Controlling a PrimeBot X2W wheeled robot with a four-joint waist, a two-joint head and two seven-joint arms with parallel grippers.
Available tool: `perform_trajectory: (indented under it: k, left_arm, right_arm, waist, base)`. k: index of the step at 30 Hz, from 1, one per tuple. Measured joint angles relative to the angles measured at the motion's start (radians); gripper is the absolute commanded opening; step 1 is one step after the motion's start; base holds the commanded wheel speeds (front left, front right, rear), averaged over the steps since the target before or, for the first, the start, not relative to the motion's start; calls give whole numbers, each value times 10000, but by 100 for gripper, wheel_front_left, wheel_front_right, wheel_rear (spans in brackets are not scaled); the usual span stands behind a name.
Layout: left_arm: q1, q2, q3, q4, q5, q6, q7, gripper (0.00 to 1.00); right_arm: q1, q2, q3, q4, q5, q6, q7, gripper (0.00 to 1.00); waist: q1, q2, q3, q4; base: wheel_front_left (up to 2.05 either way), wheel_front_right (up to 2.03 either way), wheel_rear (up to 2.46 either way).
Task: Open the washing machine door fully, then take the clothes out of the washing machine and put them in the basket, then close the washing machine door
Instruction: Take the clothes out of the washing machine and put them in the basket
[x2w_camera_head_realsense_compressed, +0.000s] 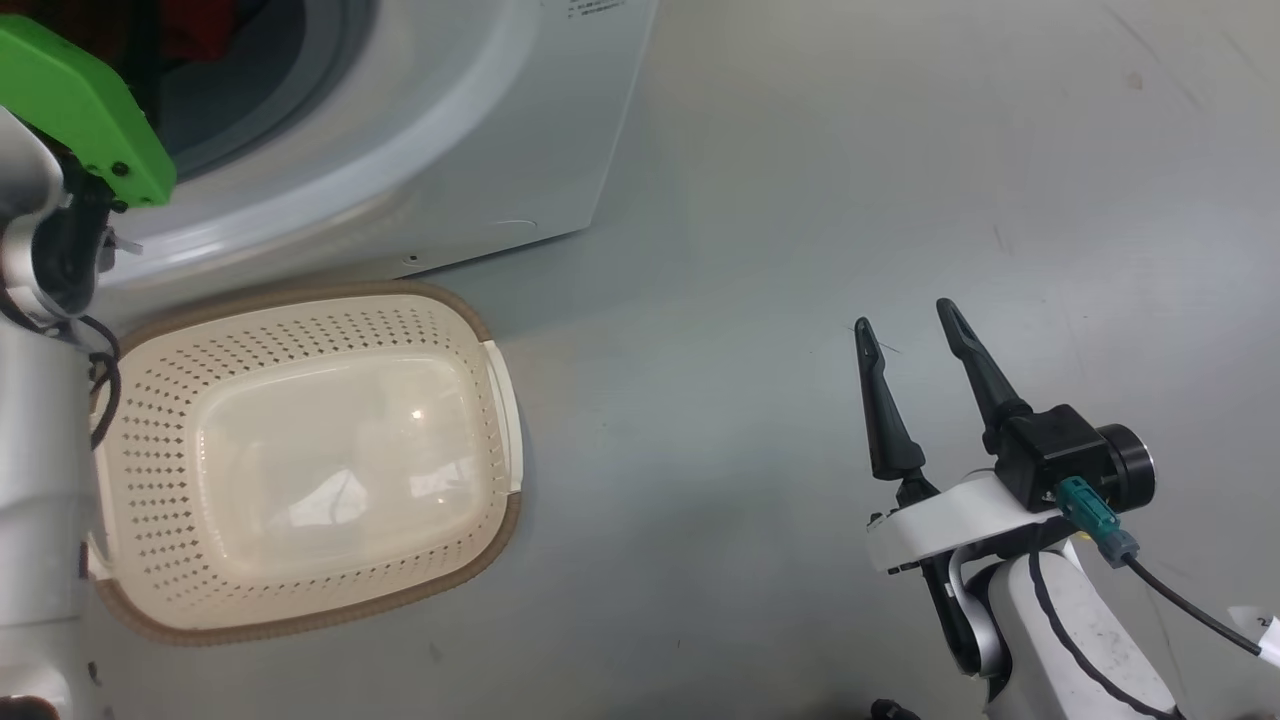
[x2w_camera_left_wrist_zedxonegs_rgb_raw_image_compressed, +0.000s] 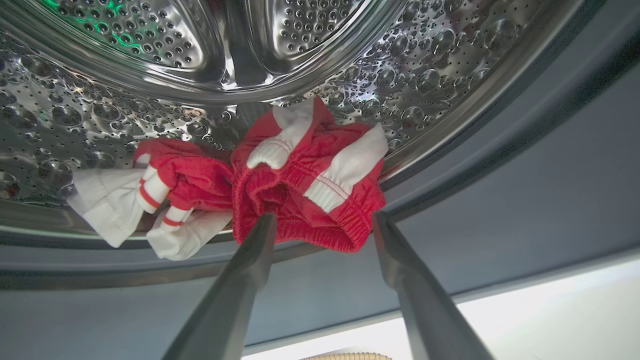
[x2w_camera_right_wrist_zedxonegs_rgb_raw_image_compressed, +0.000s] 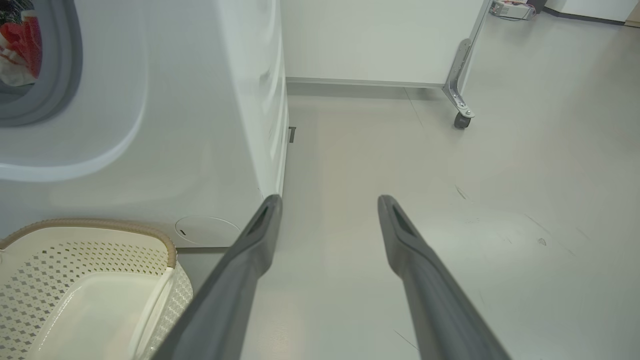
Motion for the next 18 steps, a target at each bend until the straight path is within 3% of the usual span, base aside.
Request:
perform_trajectory:
  k: [18]
  left_arm:
    - [-1352, 382, 414, 1705, -121, 81, 591, 100]
  right_arm:
    - [-319, 107, 234, 453, 274, 82, -161, 100]
  waist:
    - [0, 0, 699, -1021]
  base:
    - [0, 0, 0]
